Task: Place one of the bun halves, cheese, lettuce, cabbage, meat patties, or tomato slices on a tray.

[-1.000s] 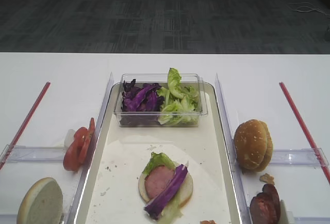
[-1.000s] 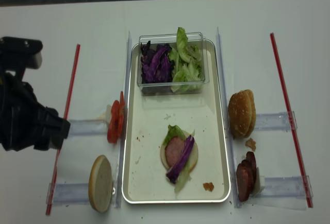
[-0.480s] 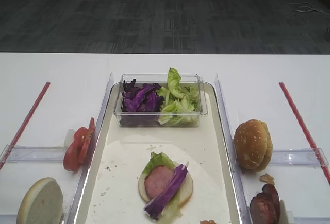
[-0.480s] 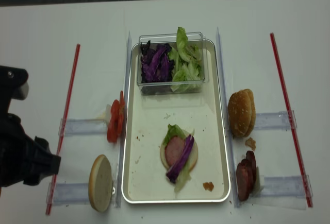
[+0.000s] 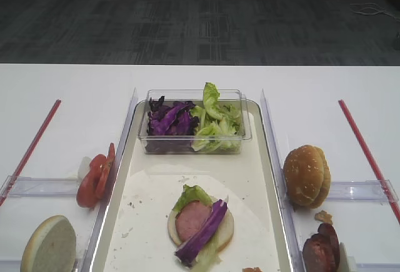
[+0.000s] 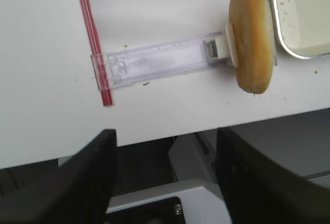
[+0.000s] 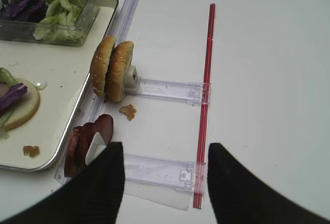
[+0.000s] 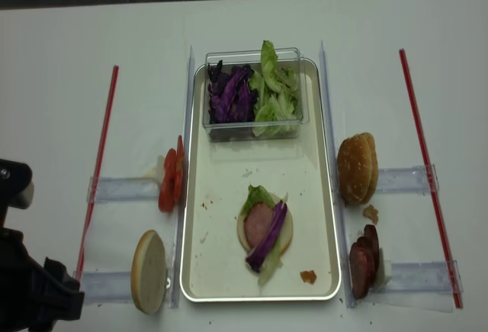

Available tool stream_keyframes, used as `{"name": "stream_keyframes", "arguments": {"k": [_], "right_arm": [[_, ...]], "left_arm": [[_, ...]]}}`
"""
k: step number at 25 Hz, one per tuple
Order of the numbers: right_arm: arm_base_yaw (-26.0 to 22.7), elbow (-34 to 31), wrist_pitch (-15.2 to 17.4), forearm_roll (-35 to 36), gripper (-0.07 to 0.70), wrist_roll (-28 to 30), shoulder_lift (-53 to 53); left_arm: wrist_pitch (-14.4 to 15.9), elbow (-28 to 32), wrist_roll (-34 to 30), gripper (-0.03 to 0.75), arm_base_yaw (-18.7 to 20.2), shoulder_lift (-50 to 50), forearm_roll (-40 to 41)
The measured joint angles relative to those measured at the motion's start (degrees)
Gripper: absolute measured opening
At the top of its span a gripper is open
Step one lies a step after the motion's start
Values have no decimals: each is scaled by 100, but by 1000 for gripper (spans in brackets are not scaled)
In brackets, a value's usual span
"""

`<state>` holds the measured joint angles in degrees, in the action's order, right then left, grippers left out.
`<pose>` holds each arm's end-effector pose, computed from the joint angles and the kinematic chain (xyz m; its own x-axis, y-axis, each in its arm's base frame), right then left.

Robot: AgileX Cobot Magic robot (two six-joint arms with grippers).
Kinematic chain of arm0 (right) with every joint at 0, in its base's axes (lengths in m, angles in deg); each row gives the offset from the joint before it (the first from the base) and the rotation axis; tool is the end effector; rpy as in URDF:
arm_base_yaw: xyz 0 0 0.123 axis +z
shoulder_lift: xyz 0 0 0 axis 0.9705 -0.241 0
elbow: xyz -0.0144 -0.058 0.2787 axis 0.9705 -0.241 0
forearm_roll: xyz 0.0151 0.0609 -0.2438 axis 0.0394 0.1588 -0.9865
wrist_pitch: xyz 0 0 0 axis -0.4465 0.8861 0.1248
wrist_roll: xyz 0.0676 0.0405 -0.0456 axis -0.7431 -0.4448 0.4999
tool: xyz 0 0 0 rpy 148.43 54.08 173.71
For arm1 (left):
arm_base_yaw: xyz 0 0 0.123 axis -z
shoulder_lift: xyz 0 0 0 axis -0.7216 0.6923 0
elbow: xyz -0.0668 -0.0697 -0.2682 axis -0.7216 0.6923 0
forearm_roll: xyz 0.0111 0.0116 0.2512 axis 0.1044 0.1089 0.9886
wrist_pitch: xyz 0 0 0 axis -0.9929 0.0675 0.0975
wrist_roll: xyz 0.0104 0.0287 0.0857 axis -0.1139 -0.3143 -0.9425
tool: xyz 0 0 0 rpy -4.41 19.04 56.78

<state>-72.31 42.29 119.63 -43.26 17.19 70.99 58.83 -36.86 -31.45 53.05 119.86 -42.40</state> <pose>-0.0087 0.0088 0.2616 -0.5401 -0.0715 -0.8385 -0.1701 0.9851 0.0256 0.0928 -0.0145 0.2682 -0.9443 0.1353 -0.2999 0.1503 0.9883 -0.0274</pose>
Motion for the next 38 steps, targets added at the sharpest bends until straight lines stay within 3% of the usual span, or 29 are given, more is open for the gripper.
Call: {"name": "stream_keyframes", "arguments": {"k": [11,23,38], "right_arm": [[0,0,0,0,391,0,0],[0,0,0,0,391,0,0],[0,0,0,0,391,0,0]], "left_arm": [[22,154,0,400,0,-688,-1],[-429,717,0,400,0,-1289,-19],[-429,748,0,400,0,-2654,-19]]}}
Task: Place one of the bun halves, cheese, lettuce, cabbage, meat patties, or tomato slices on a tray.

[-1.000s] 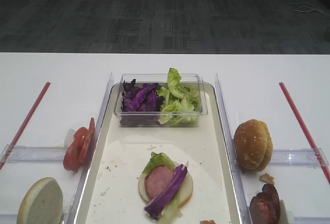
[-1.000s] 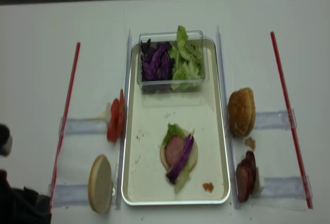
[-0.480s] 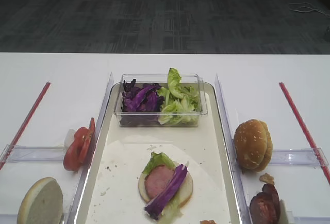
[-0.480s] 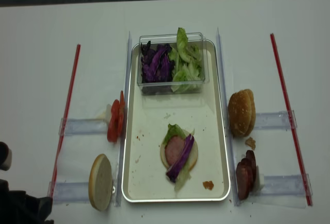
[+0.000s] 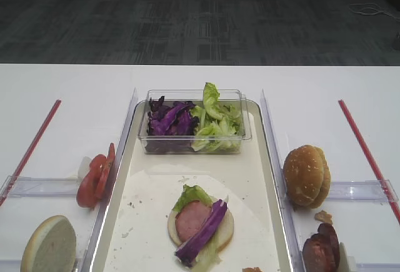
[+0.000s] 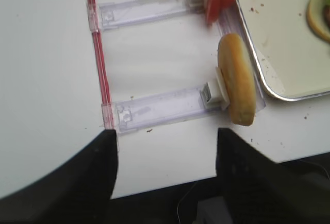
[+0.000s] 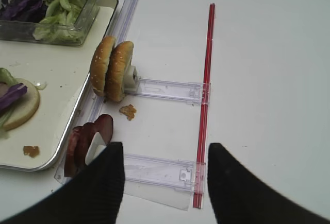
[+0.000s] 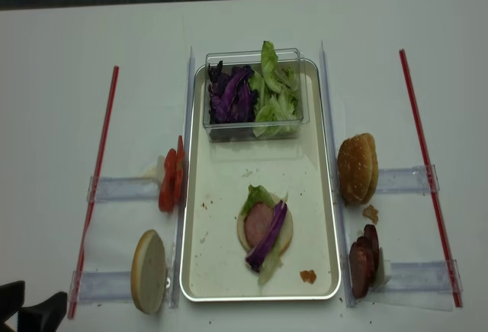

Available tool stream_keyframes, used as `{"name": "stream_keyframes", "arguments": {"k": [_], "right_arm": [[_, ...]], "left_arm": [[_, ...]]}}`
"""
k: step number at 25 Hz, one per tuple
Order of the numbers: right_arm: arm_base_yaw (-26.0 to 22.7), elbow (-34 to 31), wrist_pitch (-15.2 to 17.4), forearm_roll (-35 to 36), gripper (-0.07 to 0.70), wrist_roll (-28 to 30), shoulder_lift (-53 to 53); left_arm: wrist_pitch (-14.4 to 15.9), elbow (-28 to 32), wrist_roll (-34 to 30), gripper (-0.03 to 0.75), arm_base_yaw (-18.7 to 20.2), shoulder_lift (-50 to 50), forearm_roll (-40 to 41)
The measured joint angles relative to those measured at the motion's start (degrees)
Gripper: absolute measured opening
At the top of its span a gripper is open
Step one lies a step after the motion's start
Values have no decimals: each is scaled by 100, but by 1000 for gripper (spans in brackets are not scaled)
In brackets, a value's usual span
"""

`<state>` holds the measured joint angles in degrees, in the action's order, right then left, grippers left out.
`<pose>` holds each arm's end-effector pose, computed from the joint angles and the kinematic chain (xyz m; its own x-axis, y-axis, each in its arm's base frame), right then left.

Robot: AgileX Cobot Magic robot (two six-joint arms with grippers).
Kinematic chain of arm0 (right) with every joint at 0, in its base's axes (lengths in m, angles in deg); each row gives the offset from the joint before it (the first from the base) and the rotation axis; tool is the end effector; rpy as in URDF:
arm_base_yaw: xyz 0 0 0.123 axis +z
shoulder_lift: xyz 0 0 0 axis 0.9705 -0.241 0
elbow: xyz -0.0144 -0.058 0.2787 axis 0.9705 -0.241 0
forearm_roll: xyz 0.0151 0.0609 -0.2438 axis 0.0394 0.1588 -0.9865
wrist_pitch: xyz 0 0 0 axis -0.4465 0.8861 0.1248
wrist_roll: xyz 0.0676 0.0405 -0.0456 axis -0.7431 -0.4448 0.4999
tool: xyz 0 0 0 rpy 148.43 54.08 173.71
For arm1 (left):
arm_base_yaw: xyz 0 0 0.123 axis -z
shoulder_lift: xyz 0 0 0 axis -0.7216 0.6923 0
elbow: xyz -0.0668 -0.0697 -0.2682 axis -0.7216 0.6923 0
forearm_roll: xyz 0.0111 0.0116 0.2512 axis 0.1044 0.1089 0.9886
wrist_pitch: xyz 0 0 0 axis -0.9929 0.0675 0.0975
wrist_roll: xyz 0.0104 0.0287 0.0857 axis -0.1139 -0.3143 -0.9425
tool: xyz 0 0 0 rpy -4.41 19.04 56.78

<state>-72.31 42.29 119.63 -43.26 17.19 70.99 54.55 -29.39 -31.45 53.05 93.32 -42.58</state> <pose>-0.0087 0.0088 0.2616 -0.5401 -0.0715 -0.8385 -0.1701 0.9851 0.0256 0.0292 -0.0070 0.2620 -0.7493 0.1079 -0.6534 0.1569 0.9875 -0.0168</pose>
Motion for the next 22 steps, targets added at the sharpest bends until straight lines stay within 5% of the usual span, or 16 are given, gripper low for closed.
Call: {"name": "stream_keyframes", "arguments": {"k": [22], "right_arm": [[0,0,0,-11,383,0,0]], "left_arm": [[105,0,-165,400,0,-1628,-74]]}}
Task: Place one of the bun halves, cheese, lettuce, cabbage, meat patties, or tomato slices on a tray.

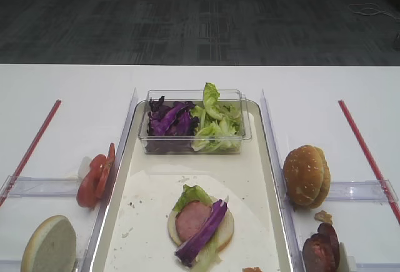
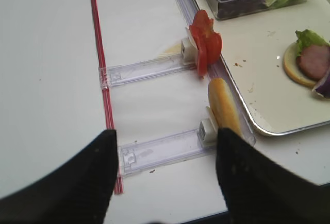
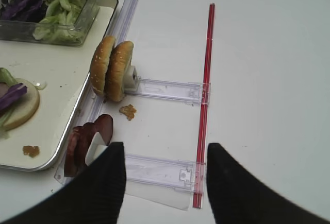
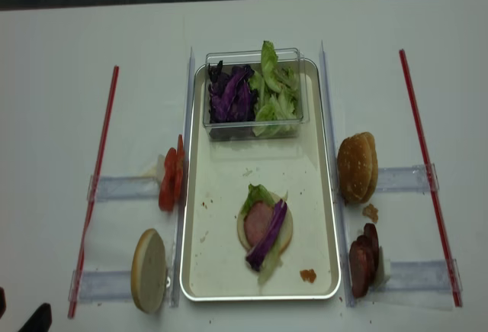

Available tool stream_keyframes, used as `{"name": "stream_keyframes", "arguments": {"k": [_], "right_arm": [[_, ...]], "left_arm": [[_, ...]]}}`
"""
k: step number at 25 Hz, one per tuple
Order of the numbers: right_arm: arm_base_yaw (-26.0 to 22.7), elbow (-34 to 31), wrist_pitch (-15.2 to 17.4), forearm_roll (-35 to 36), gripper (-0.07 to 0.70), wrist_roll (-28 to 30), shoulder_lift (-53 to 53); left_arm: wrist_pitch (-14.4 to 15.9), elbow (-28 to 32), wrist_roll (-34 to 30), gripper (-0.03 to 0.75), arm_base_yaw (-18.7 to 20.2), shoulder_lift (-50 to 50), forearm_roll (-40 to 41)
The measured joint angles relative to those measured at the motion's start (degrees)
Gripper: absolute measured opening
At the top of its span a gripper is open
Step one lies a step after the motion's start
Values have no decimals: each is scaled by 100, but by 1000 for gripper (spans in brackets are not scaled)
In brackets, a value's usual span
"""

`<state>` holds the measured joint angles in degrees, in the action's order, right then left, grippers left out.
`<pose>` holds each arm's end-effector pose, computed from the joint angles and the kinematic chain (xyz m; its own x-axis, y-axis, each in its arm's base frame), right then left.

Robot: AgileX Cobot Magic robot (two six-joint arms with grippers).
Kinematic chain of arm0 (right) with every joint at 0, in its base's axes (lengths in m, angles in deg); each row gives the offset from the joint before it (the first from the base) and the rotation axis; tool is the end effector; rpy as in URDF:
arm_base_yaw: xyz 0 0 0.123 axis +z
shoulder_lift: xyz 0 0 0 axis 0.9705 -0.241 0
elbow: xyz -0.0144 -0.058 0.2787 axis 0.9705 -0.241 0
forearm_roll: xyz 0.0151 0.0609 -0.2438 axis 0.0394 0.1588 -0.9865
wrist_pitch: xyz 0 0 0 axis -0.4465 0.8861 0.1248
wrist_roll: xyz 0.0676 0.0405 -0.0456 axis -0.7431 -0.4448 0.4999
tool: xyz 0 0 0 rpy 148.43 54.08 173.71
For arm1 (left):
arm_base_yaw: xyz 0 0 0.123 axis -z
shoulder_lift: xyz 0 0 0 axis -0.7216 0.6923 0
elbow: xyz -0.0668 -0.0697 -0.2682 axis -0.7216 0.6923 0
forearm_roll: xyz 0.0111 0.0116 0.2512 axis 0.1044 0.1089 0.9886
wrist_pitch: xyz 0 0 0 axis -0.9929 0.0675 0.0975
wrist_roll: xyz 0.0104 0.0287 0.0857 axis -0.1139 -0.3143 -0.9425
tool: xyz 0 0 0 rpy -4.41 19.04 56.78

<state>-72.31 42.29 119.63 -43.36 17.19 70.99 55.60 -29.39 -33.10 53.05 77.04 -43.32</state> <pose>-0.0086 0.0087 0.2616 -0.5401 -0.0722 -0.8385 -0.1692 0.9853 0.0242 -0.0118 -0.0032 0.2634 -0.5478 0.1084 -0.8296 0.1834 0.9830 0.0073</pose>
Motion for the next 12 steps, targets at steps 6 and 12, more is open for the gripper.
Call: {"name": "stream_keyframes", "arguments": {"k": [6,12], "right_arm": [[0,0,0,0,383,0,0],[0,0,0,0,382,0,0]], "left_arm": [[0,0,11,400,0,0,0],[0,0,118,400,0,0,-2]]}}
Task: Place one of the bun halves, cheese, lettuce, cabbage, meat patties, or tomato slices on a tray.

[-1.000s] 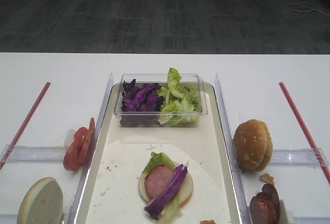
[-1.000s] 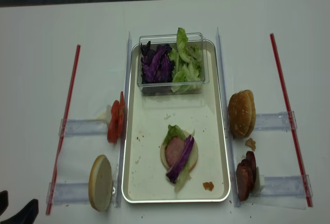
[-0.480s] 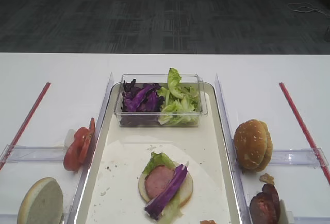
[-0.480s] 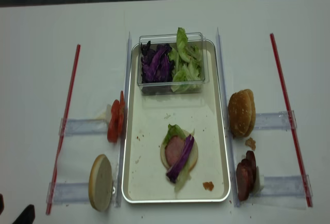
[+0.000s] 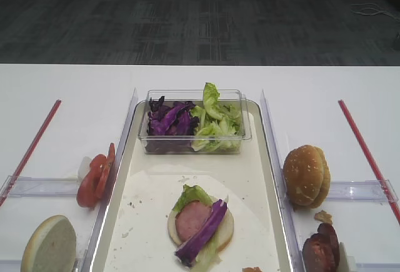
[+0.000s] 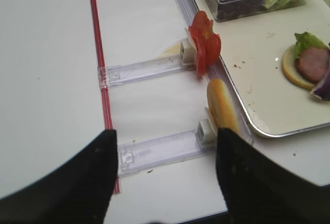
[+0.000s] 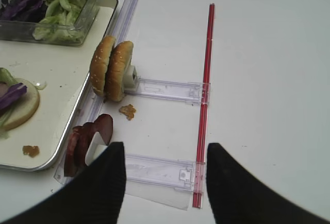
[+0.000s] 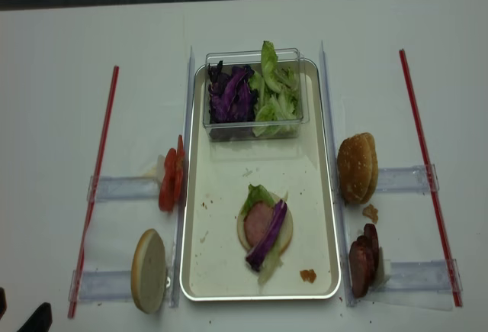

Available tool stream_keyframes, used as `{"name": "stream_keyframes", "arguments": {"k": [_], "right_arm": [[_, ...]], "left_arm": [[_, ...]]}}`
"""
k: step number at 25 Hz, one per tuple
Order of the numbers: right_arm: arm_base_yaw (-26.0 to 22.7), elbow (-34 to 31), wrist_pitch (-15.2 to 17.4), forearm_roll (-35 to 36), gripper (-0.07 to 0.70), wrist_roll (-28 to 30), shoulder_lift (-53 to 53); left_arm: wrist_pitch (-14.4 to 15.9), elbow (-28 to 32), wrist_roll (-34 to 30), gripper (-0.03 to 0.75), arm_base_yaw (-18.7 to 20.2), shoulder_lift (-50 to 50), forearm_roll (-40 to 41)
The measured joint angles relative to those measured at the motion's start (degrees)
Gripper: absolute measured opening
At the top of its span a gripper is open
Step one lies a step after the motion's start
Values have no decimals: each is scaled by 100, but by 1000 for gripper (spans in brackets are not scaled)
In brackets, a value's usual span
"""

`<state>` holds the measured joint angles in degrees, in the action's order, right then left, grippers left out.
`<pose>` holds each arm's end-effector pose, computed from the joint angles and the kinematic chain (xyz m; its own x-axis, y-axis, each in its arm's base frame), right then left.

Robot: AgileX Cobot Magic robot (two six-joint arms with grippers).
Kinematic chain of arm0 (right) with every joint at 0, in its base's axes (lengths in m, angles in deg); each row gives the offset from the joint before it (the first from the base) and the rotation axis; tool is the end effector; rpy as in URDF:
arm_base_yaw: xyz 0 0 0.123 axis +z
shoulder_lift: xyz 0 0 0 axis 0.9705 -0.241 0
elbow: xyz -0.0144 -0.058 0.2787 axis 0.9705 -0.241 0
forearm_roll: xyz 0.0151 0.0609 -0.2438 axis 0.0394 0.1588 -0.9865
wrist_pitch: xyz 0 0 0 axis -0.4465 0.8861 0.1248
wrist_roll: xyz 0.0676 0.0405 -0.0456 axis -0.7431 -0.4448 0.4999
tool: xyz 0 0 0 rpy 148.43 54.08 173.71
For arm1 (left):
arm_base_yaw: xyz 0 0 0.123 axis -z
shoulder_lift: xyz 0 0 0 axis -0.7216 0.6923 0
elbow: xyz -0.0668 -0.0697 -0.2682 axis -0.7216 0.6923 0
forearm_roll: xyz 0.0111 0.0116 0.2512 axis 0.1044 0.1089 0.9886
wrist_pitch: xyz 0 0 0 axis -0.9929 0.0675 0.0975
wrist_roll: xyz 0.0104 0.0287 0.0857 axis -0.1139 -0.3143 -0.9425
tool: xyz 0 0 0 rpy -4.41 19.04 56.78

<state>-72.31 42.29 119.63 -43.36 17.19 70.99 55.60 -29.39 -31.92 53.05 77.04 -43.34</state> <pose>-0.0086 0.0087 0.2616 -0.5401 -0.0722 -0.8385 -0.1692 0.9853 0.0242 -0.0118 -0.0032 0.2634 -0.5514 0.0880 -0.8296 0.1723 0.9850 -0.0101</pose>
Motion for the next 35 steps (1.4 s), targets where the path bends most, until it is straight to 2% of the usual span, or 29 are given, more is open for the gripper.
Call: {"name": "stream_keyframes", "arguments": {"k": [8,35], "right_arm": [[0,0,0,0,382,0,0],[0,0,0,0,380,0,0]], "left_arm": [[0,0,321,400,0,0,0],[0,9,347,400,0,0,0]]}}
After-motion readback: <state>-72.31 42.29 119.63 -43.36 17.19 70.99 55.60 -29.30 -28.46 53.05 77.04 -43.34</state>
